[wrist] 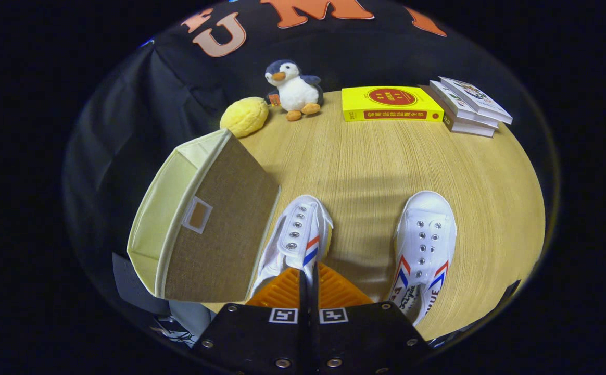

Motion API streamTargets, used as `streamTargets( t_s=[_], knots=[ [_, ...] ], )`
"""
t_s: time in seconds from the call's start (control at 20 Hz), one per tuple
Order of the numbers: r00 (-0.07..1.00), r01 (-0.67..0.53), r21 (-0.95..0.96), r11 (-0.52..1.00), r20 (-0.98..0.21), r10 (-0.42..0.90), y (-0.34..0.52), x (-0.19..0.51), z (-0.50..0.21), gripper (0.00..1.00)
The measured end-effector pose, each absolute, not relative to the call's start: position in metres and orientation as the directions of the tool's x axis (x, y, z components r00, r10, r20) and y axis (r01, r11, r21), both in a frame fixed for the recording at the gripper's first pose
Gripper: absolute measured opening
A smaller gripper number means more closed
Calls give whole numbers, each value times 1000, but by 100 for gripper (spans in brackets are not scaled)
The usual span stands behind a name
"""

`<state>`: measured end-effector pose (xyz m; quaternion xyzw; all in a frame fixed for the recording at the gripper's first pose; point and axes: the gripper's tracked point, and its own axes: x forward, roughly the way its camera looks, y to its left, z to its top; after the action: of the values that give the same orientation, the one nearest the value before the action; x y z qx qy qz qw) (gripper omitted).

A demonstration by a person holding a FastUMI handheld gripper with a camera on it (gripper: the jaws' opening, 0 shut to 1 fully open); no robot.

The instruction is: Open the storage box then place both shoes into the box .Put the left shoe in first, then the right shoe, with the right side of both shoes facing outward in a uniform manner.

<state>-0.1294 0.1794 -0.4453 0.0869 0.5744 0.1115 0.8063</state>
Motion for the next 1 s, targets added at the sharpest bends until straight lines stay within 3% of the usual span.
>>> streamTargets(
  t_s=[0.35,0.5,0.6,0.75,1.0],
  knots=[
    [355,-143,200,969,-904,239,163,-129,-460,0],
    [315,-146,168,975,-926,207,151,-145,-483,1],
    [275,-197,123,973,-945,175,148,-158,-498,2],
    [311,-284,73,956,-936,164,152,-153,-507,3],
    [296,-304,144,942,-925,237,155,-145,-513,14]
  ],
)
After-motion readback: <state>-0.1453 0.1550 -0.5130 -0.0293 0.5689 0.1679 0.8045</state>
